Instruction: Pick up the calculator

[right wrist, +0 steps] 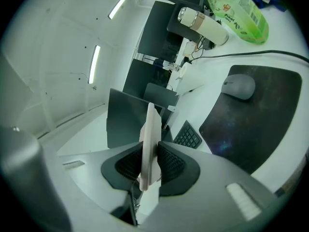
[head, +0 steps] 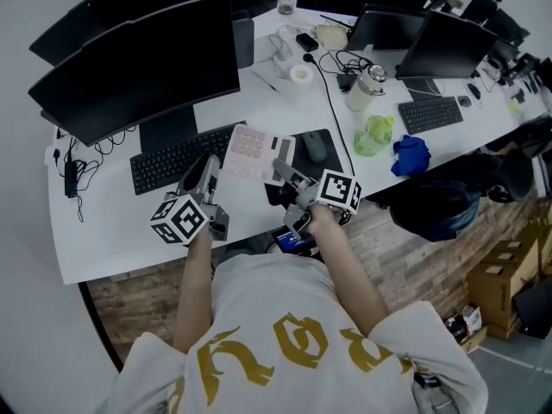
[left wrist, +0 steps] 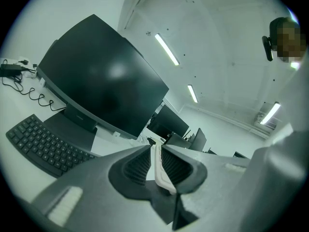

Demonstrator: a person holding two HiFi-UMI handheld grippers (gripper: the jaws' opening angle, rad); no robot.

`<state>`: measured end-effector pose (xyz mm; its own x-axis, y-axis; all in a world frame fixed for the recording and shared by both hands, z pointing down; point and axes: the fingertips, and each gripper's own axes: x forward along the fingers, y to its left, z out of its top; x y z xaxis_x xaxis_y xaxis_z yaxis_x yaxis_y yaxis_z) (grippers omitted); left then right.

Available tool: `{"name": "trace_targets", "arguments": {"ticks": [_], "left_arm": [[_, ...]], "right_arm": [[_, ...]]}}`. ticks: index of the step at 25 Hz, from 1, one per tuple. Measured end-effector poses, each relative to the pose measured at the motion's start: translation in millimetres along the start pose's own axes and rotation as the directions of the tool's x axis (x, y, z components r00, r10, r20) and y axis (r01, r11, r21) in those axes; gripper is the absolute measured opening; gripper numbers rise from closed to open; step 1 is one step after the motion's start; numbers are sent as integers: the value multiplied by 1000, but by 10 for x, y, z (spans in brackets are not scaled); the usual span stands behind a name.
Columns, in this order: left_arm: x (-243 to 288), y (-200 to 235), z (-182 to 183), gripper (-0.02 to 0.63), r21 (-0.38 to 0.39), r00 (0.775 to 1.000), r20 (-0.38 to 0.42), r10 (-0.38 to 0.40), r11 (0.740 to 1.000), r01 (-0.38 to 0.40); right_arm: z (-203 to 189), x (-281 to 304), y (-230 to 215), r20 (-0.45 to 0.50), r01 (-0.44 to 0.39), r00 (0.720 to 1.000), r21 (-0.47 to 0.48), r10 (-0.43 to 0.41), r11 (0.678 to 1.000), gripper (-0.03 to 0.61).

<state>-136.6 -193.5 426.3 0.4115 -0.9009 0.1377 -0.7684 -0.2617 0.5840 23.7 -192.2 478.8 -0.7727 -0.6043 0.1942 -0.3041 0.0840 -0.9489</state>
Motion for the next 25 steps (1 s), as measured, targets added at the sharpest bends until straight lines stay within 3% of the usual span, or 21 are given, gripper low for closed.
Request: {"name": "trace_targets", "arguments": {"ticks": [25], "left_arm": [[6,-6,-56,67,1,1000,-21,6,1000,-6]], "right_arm": [[-23,21,-23,-18,2,1000,2,-2,1000,95]]}}
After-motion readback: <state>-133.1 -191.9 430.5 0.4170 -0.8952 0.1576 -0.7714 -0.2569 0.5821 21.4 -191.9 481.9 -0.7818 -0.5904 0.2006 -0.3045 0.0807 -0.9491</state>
